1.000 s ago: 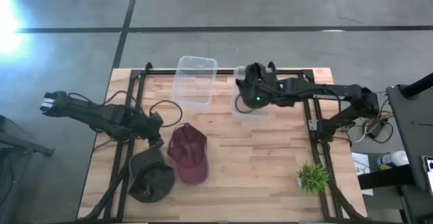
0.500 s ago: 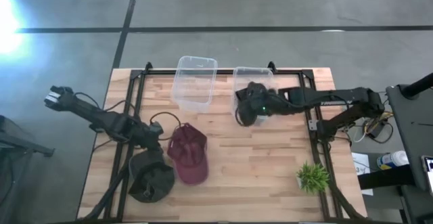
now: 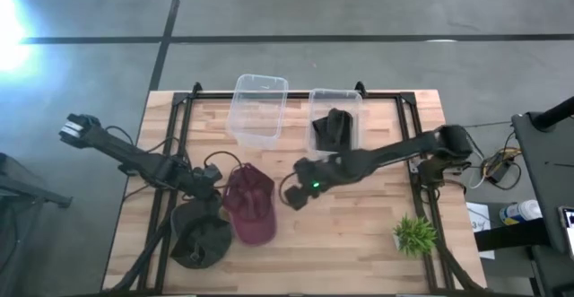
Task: Pick & Place hat
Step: Put the red cap into the left transparent bin
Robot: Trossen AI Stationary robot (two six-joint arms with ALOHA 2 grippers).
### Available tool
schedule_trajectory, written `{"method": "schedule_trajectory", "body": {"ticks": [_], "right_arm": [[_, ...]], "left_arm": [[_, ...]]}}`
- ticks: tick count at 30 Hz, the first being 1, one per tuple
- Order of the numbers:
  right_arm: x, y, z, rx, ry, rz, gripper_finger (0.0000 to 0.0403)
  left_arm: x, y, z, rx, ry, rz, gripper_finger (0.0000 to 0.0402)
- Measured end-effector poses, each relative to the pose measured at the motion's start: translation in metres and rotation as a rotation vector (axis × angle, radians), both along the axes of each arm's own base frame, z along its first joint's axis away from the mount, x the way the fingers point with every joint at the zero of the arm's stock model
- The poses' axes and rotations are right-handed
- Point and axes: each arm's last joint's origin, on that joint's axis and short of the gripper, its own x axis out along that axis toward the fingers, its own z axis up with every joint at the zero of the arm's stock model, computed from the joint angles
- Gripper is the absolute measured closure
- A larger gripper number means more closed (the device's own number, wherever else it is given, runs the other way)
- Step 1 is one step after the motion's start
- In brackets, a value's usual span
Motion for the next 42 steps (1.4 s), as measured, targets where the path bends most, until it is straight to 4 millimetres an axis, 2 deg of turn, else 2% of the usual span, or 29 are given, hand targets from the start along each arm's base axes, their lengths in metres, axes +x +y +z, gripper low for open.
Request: {"method": "schedule_trajectory", "body": {"ticks": [6, 12, 15, 17, 20, 25, 28, 31, 34, 37, 42], "right_arm": [[0.038, 0.01, -0.036, 0.017, 0.059, -0.016, 0.0164], [0.064, 0.02, -0.052, 0.036, 0.084, 0.019, 0.0152], [0.074, 0.022, -0.061, 0.038, 0.094, 0.023, 0.0161], [0.08, 0.024, -0.061, 0.055, 0.086, 0.033, 0.0179], [0.084, 0.025, -0.064, 0.057, 0.088, 0.041, 0.023], [0.078, 0.023, -0.071, 0.018, 0.147, 0.062, 0.0361], [0.071, 0.02, -0.068, -0.047, 0.193, 0.08, 0.0385], [0.065, 0.019, -0.053, -0.113, 0.18, 0.125, 0.039], [0.055, 0.015, -0.019, -0.156, 0.12, 0.133, 0.0391], [0.034, 0.003, 0.029, -0.231, 0.067, 0.02, 0.0392], [-0.006, -0.033, 0.104, -0.452, -0.102, -0.343, 0.0392]], "left_arm": [[0.003, -0.001, -0.004, 0.013, -0.014, -0.026, 0.026], [0.005, -0.002, -0.005, 0.016, -0.011, -0.029, 0.026], [0.005, -0.002, -0.005, 0.02, -0.019, -0.04, 0.026], [0.005, -0.002, -0.005, 0.023, -0.018, -0.043, 0.026], [0.005, -0.002, -0.005, 0.023, -0.017, -0.043, 0.026], [0.007, -0.003, -0.001, 0.015, -0.029, -0.039, 0.026], [0.009, -0.004, 0.005, 0.007, -0.047, -0.039, 0.026], [0.013, -0.005, 0.018, -0.004, -0.086, -0.037, 0.026], [0.015, -0.007, 0.045, 0.016, -0.147, -0.017, 0.026], [0.011, -0.006, 0.09, 0.082, -0.257, 0.022, 0.026], [-0.009, 0.002, 0.168, 0.332, -0.468, 0.129, 0.026]]}}
